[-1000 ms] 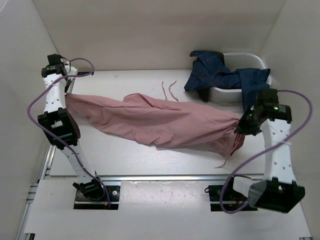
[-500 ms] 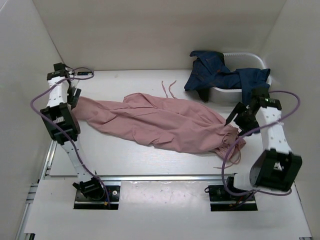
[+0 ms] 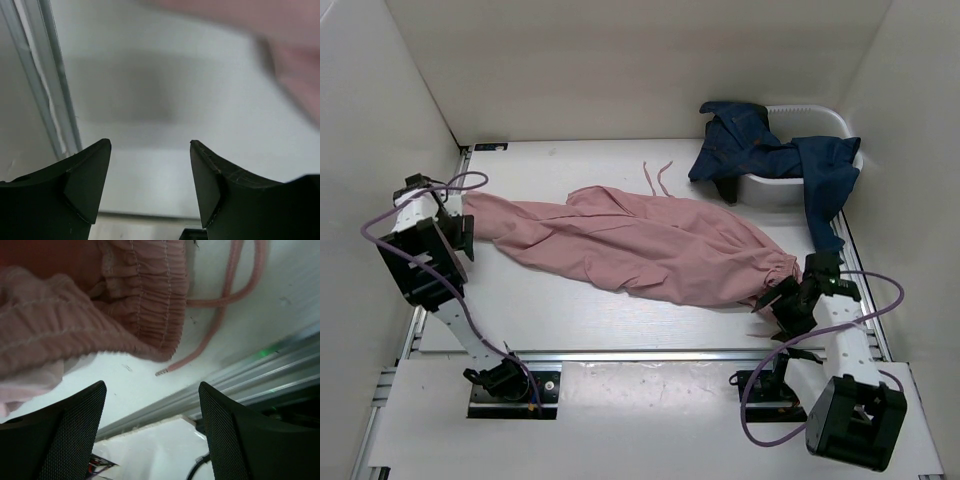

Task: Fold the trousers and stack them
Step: Flatten the trousers out

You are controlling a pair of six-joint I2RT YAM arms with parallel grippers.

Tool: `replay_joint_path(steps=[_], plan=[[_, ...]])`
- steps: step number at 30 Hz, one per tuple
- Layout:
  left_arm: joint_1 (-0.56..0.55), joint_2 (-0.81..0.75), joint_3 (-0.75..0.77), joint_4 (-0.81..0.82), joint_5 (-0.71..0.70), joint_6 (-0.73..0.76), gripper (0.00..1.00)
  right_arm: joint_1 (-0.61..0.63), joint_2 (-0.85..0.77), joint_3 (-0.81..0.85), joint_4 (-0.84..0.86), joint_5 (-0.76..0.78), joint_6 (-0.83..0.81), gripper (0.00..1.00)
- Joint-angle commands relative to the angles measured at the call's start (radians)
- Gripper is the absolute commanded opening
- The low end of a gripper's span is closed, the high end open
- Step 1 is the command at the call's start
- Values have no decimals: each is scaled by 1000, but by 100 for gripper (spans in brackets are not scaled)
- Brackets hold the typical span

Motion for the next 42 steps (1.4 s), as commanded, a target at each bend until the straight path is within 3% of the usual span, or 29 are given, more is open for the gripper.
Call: replay_joint_path(steps=[1,9,17,19,22,24,25,26,28,29,31,33,37,42], plan=[[34,32,122,84,130,-103,76,-2,-11,-47,182,-61,99,80],[34,183,252,144,241,-188,83,-2,18,-133,350,-21,174,80],[4,253,222,222,264,-197,88,-2,36,-132,362,49,231,80],[4,291,234,222,295,-197,81,-2,-6,-110,322,121,245,80],[4,325,274,231,305,-207,42,-2,-47,-98,302,212,297,78],[4,345,274,231,305,-207,15,-11,-42,-98,302,264,306,71],[4,345,274,231,290,-207,15,-11,-28,-86,302,276,306,66],[4,345,274,231,279,-197,15,-11,-13,-61,302,292,297,52],[4,326,274,231,220,-173,15,-11,44,-26,302,336,257,34],[4,300,265,231,197,-156,15,-11,80,-5,278,350,246,15],[4,262,254,221,90,-93,15,-11,108,104,232,376,210,0],[17,185,245,209,17,-44,15,-11,117,216,148,408,170,0],[74,57,235,153,-99,103,15,-66,108,658,-10,456,81,0],[131,-58,211,90,-194,204,15,-84,153,928,-136,447,7,0]])
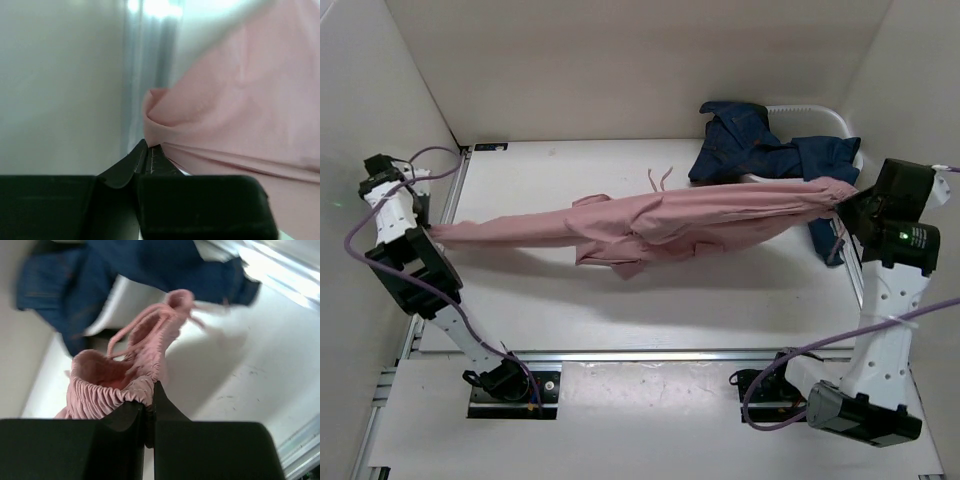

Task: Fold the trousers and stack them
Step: Flatten the trousers out

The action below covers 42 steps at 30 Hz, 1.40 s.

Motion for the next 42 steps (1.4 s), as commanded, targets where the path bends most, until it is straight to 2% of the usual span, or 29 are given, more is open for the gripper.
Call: replay_joint_path(steps=[1,6,11,17,19,20,21,23,25,26,27,29,30,32,34,39,42], plan=[[58,-133,-20,3,-190,141,15,-32,13,84,-126,100,-76,0],[76,-188,-109,-7,-288,232,15,-32,-27,-47,-114,75,-76,0],[110,-219,-171,-7,-298,281,15,-70,-65,-227,-103,31,-78,0],[110,-244,-158,-59,-287,281,15,-70,-56,-285,-70,-69,-101,0],[110,-282,-184,-59,-276,281,15,-70,-46,-272,-115,-83,-116,0],[110,-293,-200,-59,-276,281,15,-70,-33,-272,-137,-83,-128,7],[110,-303,-220,-59,-267,281,15,-70,-33,-272,-162,-83,-128,24],[110,-331,-311,-59,-267,281,16,-70,-58,-337,-195,-72,-128,83],[119,-331,-393,-50,-224,253,21,-70,-93,-403,-196,-72,-128,83],[119,-331,-405,-50,-197,243,21,-70,-127,-463,-173,-72,-118,85],[119,-331,-405,-50,-123,224,21,-70,-139,-486,-159,-97,-101,84],[119,-331,-395,-77,-68,204,21,-70,-148,-535,-111,-135,-82,82],[119,-331,-386,-86,-54,192,21,-70,-148,-585,-101,-152,-70,80],[119,-343,-385,-96,-54,192,15,-70,-138,-635,-76,-227,-49,80],[119,-354,-422,-96,-83,192,15,-70,-151,-692,-55,-285,-21,80],[139,-385,-487,-76,-103,210,15,-59,-272,-646,-7,-276,13,76],[139,-385,-496,-76,-103,201,15,-50,-213,-612,-7,-288,13,76]])
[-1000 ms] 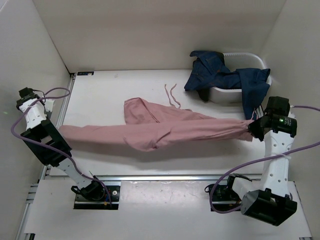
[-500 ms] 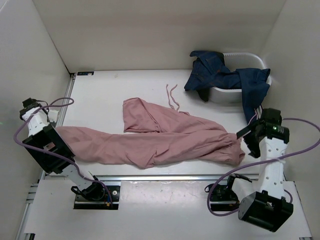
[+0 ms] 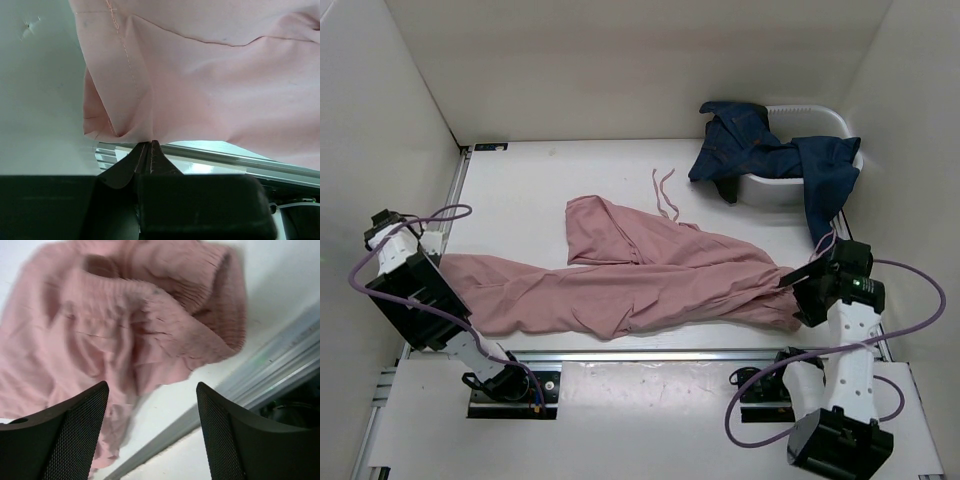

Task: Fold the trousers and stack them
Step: Flatten the trousers out

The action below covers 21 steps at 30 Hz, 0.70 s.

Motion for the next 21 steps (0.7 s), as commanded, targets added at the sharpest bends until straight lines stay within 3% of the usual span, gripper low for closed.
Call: replay_joint_path(steps=[1,8,12,14,16,17,19,21], plan=[[9,-63,-7,11,24,-8,15,14,60,57,63,-31,23,76],[9,-54,-7,11,4,-17,15,158,192,54,219,-19,170,78],[18,-54,-7,11,4,-17,15,167,280,21,287,7,184,80],[18,-54,2,11,-5,-17,15,167,310,21,307,81,194,74],[27,-54,2,11,-5,-17,15,167,332,21,295,111,194,58],[27,-54,14,11,-5,-17,15,167,341,21,278,121,180,34],[38,-54,40,20,-5,-8,15,167,341,31,269,154,171,0],[38,-40,74,20,7,-8,15,167,320,63,269,176,154,0]])
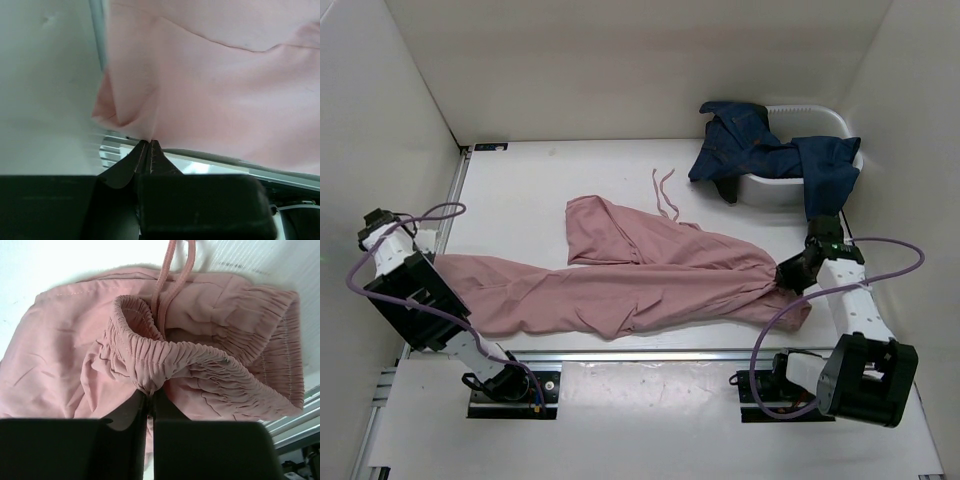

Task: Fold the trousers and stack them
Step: Flatten the trousers out

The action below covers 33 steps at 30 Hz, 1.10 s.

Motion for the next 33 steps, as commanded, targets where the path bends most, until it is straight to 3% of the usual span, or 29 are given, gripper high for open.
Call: replay_joint_path(steps=[1,5,6,7,10,13,19,22,26,27,31,33], plan=[[13,-26,122,18,34,2,15,4,-21,62,23,80,-46,0],[-1,78,309,-25,76,-56,15,-7,165,387,11,45,-172,0],[-14,98,352,-48,76,-56,15,-7,202,582,-18,28,-189,0],[-14,113,392,-67,88,-67,15,-7,233,674,-51,14,-200,0],[-14,138,497,-94,88,-67,15,-43,272,858,-150,-9,-209,0],[-14,138,508,-94,33,-56,15,-105,194,808,-159,-112,-200,0],[-26,46,288,-83,109,-4,15,-129,-10,404,-162,-173,-211,0],[-92,24,177,-112,241,-38,26,-129,-84,211,-116,-214,-198,0],[-198,0,103,-112,447,-79,41,-129,-118,129,-90,-228,-186,0],[-214,-9,92,-112,459,-104,50,-129,-118,129,-90,-216,-186,0],[-238,16,11,-16,332,-185,62,-129,-127,129,-110,-207,-211,0],[-238,49,-17,-16,341,-185,66,-129,-127,129,-119,-196,-211,0]])
